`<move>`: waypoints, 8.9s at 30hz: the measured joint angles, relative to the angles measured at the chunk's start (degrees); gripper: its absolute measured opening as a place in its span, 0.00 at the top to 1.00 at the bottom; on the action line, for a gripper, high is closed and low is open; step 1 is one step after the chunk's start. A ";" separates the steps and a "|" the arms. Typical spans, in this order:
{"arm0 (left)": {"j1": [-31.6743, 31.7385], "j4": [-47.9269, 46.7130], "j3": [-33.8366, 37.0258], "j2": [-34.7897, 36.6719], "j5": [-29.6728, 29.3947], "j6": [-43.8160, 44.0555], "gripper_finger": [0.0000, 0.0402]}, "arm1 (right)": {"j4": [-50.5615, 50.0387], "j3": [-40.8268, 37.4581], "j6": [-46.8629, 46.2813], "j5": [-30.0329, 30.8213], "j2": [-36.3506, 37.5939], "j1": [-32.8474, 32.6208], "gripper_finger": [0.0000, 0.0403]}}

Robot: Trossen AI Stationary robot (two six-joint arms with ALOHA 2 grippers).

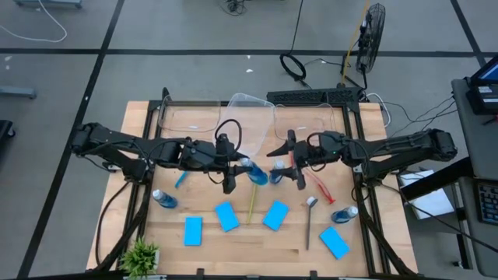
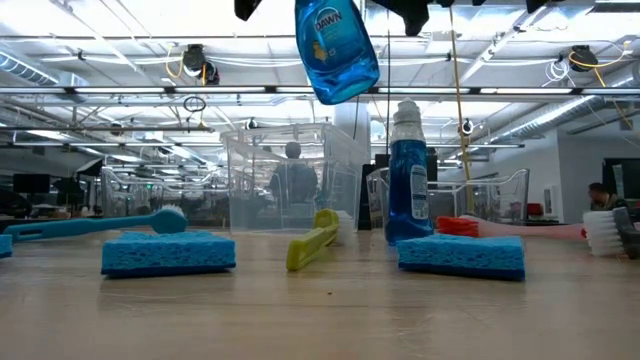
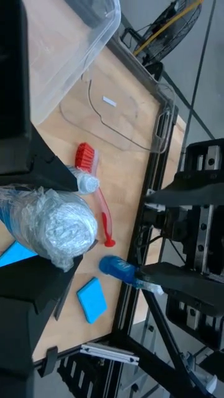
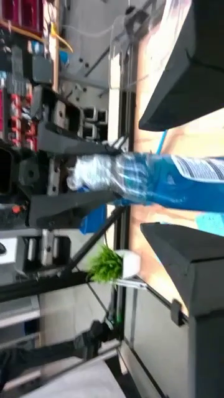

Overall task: Pick & Place Kitchen Sink Supplies
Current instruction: Put the blue soap dispenser into the right transparent bin

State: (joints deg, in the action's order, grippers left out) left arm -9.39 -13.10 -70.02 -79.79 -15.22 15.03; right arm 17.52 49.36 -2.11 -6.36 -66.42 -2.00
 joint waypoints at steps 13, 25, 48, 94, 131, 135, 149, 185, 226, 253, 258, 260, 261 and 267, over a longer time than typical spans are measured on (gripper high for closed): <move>0.74 1.76 0.02 0.02 -1.47 -0.39 0.65 | -0.97 5.61 -0.79 0.33 -6.13 -0.76 0.35; 0.74 1.78 0.04 0.02 -1.47 -1.47 0.65 | -7.17 11.13 -1.57 0.68 -10.42 -0.74 0.35; 0.74 5.91 0.04 -2.51 -1.06 -2.29 0.65 | -5.81 11.06 -6.03 1.91 -12.88 -0.20 0.35; 0.74 7.32 0.00 -1.45 -3.74 -2.91 0.19 | -8.90 11.08 -10.45 4.97 -12.72 0.77 0.57; -0.99 9.04 25.35 27.15 -5.76 -2.37 0.20 | -29.05 11.10 1.76 23.37 10.91 19.55 0.57; -0.98 11.55 29.01 30.33 -5.75 -1.64 0.21 | -29.79 10.10 1.78 27.59 10.80 20.96 0.57; -1.03 11.89 33.42 35.61 -5.68 -2.25 0.18 | -22.22 -1.94 -1.73 29.04 12.49 28.51 0.57; -1.03 5.54 33.40 39.76 -4.25 -2.43 0.22 | 4.98 -32.28 -6.21 20.97 16.40 47.75 0.57; -0.79 6.12 33.38 39.76 -4.36 -1.06 0.20 | 11.66 -34.82 -3.12 17.21 12.55 50.03 0.48; -0.76 6.08 33.38 39.74 -4.16 -0.68 0.22 | 11.41 -34.82 -3.51 13.96 29.70 46.08 0.48; -0.78 6.10 33.38 39.74 -4.16 0.69 0.23 | 11.38 -34.82 -10.64 7.37 35.15 42.92 0.48; -0.92 6.12 33.36 39.74 -4.16 1.99 0.23 | 11.41 -34.82 -13.29 3.86 36.76 41.85 0.48; -0.92 6.12 33.36 39.74 -4.16 2.27 0.23 | 11.40 -34.82 -14.81 1.78 37.45 41.33 0.48; -2.32 6.03 33.32 39.74 -2.83 2.78 0.20 | 11.41 -34.82 -22.75 -11.54 40.91 39.13 0.48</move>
State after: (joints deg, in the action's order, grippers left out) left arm -11.71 -7.08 -36.70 -40.05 -18.04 17.81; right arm 28.93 14.55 -24.86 -17.90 -25.50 37.13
